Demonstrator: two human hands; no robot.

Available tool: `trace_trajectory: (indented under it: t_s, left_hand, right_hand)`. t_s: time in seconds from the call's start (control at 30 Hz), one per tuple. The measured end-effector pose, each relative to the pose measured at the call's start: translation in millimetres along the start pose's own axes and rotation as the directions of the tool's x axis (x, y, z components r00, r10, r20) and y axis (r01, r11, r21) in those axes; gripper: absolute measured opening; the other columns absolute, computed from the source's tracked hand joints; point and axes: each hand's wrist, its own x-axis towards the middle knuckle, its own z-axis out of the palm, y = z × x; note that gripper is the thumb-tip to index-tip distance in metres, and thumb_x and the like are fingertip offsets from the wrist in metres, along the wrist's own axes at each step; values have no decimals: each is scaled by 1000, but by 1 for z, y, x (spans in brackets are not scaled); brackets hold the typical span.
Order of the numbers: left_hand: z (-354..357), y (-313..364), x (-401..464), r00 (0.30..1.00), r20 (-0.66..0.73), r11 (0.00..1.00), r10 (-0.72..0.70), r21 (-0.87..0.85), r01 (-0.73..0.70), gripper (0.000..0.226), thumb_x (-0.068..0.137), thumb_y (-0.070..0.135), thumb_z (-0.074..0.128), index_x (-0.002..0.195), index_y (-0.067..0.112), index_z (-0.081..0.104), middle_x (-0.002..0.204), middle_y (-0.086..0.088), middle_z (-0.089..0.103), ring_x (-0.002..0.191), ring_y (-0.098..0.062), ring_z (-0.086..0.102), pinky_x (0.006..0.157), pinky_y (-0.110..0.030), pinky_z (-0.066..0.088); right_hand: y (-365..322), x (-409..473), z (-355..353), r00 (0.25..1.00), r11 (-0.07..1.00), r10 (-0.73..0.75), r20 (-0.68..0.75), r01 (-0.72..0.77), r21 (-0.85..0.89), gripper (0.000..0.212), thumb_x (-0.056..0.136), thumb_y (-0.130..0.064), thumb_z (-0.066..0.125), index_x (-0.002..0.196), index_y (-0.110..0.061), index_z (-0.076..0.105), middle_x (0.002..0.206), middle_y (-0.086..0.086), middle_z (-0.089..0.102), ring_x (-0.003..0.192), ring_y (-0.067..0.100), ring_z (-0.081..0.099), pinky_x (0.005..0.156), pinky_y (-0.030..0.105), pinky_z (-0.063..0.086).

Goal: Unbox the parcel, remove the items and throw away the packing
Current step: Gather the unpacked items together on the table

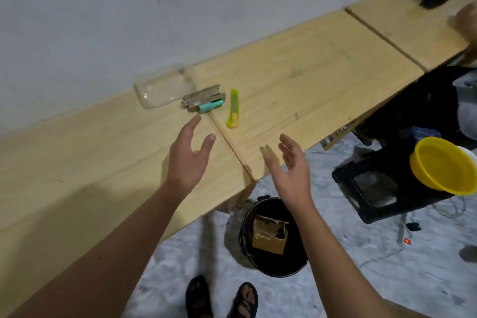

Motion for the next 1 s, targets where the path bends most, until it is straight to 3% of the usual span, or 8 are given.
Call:
trace_trajectory:
  t_s: [0.17, 0.37, 0.5, 0.57, 0.63, 0.73, 0.83, 1.0]
  left_hand:
    - [-52, -31, 32, 995, -100, 996, 18, 89, -9, 58, 100, 38, 65, 152, 19, 48, 155, 2, 53, 142, -18, 51, 119, -46, 41]
    - [-68, -77, 58, 991, -130, 981, 34, 193, -8, 61, 98, 36, 67, 151, 12, 48, 152, -5, 55, 140, -21, 53, 118, -43, 42]
    - [-65, -100, 72, 988, -153, 975, -16, 217, 50, 62, 96, 39, 64, 151, 12, 48, 155, -9, 52, 145, -22, 48, 120, -45, 39]
    - [-64, -107, 80, 989, -145, 960, -39, 270, 78, 64, 98, 38, 62, 154, 12, 43, 165, -14, 37, 154, -23, 34, 125, -44, 31]
    - [-63, -114, 86, 990, -136, 927, -27, 368, 76, 65, 102, 34, 60, 157, 8, 37, 169, -13, 27, 160, -22, 17, 128, -42, 23]
    - [-59, -126, 90, 993, -79, 827, 86, 561, -27, 65, 106, 34, 50, 158, -1, 31, 169, -16, 25, 160, -27, 13, 130, -41, 14]
    - [-56, -138, 92, 989, -25, 707, 148, 701, -88, 67, 106, 38, 37, 157, -4, 31, 169, -19, 24, 159, -31, 16, 131, -44, 7]
    - [-53, -137, 93, 987, -28, 666, 158, 741, -86, 72, 102, 42, 29, 158, -4, 29, 169, -20, 22, 160, -31, 16, 131, -45, 8]
  right_hand:
    - [-23, 49, 73, 983, 987, -117, 143, 131, -98, 51, 94, -33, 72, 141, -28, 54, 143, -7, 57, 134, 10, 53, 112, 29, 44]
    - [-25, 104, 138, 912, 870, -338, 231, 397, -292, 50, 85, -24, 78, 132, -14, 63, 131, 4, 60, 125, 18, 54, 106, 15, 36]
    - [-21, 145, 153, 851, 741, -366, 377, 511, -435, 65, 79, -20, 77, 138, -10, 55, 156, 15, 39, 150, 35, 29, 123, 40, 27]
    - [-22, 162, 154, 844, 702, -305, 440, 512, -495, 72, 80, -20, 75, 146, -12, 47, 166, 12, 28, 158, 34, 12, 127, 45, 18]
    - [-20, 177, 153, 824, 650, -297, 483, 545, -529, 76, 81, -22, 74, 150, -10, 43, 166, 10, 31, 159, 32, 7, 128, 46, 17]
    - [-16, 192, 150, 790, 577, -306, 531, 598, -557, 80, 79, -25, 77, 150, -10, 44, 156, 10, 44, 154, 34, 24, 124, 46, 25]
    - [-17, 200, 150, 772, 566, -282, 569, 613, -551, 81, 77, -31, 81, 148, -11, 47, 142, 9, 44, 129, 31, 48, 112, 44, 43]
    - [-27, 203, 154, 720, 504, -242, 651, 667, -550, 79, 71, -43, 83, 139, -12, 56, 128, 6, 49, 113, 25, 53, 96, 44, 53]
